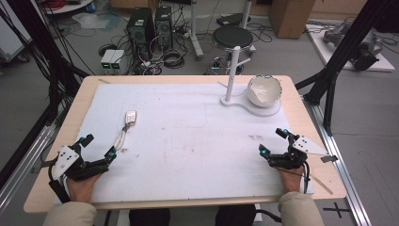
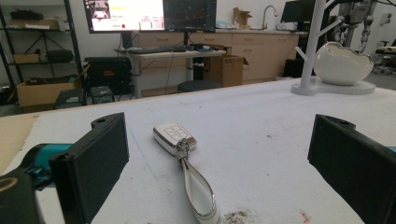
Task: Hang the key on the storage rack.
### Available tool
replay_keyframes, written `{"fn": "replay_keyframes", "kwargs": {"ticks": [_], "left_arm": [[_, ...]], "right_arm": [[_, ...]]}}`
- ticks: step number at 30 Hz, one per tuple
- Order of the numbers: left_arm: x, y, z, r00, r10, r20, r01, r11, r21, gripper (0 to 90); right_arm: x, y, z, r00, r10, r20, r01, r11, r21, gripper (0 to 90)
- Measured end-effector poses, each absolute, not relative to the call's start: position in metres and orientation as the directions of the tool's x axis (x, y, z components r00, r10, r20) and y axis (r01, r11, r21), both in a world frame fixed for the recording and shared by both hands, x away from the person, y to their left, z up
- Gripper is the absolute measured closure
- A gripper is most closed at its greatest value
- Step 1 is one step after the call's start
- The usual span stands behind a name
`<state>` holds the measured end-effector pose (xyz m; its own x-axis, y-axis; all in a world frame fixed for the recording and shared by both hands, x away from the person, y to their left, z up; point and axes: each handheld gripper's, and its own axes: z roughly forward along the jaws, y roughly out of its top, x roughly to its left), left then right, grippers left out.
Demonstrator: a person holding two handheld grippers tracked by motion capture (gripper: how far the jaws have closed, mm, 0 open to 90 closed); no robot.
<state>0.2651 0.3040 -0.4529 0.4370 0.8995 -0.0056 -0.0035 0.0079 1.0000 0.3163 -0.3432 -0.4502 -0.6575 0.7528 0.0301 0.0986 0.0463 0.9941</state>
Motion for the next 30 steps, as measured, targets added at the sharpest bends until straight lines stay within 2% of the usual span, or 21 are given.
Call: {"fn": "replay_keyframes", "kwargs": {"ticks": [22, 25, 30], "left_arm": [[0.266, 0.306, -0.453, 0.437, 0.899, -0.023, 0.001, 0.026, 1.000, 5.6], [0.268, 0.309, -0.450, 0.434, 0.898, -0.064, 0.046, 0.049, 0.998, 5.6], [0.271, 0.317, -0.425, 0.445, 0.894, -0.060, 0.103, 0.016, 0.995, 5.6]], "right_arm": [[0.317, -0.343, -0.450, -0.657, 0.753, 0.027, 0.094, 0.046, 0.994, 0.6], [0.317, -0.343, -0.450, -0.658, 0.753, 0.021, 0.090, 0.051, 0.995, 0.6], [0.317, -0.343, -0.450, -0.659, 0.752, 0.025, 0.092, 0.048, 0.995, 0.6]]}}
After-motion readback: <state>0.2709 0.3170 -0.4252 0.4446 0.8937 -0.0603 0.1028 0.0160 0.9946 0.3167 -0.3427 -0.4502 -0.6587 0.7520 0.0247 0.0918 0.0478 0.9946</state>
